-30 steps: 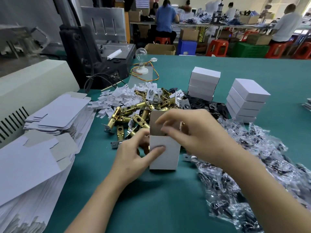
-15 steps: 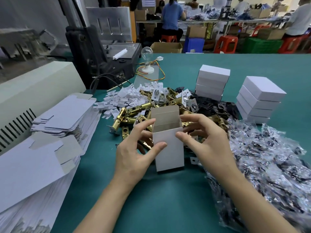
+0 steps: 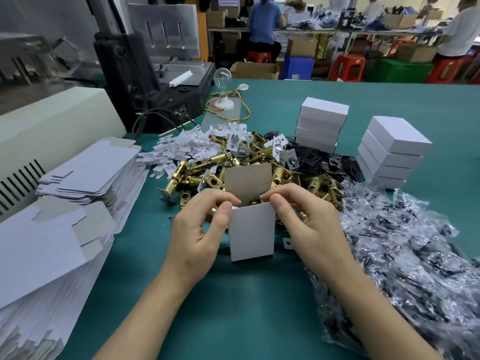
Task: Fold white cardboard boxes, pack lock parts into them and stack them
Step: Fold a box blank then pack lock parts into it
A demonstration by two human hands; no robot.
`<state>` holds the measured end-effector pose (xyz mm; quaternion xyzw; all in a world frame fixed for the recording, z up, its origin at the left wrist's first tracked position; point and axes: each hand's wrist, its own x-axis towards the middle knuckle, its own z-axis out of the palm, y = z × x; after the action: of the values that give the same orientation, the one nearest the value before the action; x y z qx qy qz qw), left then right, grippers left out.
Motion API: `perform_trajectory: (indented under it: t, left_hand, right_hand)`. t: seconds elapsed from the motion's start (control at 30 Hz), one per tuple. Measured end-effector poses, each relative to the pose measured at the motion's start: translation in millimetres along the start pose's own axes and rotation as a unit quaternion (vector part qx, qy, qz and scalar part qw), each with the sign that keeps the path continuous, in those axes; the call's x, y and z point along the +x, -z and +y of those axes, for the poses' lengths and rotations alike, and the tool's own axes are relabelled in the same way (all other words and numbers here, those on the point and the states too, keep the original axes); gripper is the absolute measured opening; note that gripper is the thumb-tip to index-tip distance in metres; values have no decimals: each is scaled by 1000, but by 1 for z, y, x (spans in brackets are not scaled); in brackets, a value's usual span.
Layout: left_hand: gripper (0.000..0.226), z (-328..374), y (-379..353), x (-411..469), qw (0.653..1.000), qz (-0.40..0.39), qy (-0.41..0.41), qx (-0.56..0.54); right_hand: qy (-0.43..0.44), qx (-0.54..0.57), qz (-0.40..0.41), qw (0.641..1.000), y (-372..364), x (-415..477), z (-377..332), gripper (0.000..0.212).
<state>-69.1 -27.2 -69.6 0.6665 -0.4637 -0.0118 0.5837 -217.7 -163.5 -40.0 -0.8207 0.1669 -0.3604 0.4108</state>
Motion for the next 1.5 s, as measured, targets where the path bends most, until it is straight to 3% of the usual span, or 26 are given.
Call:
perform_trajectory:
  t: [0.3, 0.47, 0.7, 1.0, 1.33, 1.5]
  left_hand:
    - [29, 6, -1, 1, 995, 29, -80, 47]
    - [17, 7, -2, 1, 994, 30, -99, 31]
    - [50, 4, -3, -2, 996, 39, -81, 5]
    - [18, -2, 2, 1, 989, 12, -147, 23]
    - [33, 4, 3, -3, 996, -11, -85, -14]
    - [23, 5, 1, -2, 999, 4, -49, -6]
  right_hand:
    - [-45, 102, -16, 994, 1, 0, 0, 15]
    - [-87, 230, -24, 969, 3, 2, 1, 32]
    - [-67, 215, -56, 973, 6, 3, -3, 30]
    - [-34, 137, -51, 989, 5, 1, -2, 23]
    - [-18, 103, -82, 991, 4, -1, -1, 19]
    - [0, 84, -74, 994, 2, -1, 3, 28]
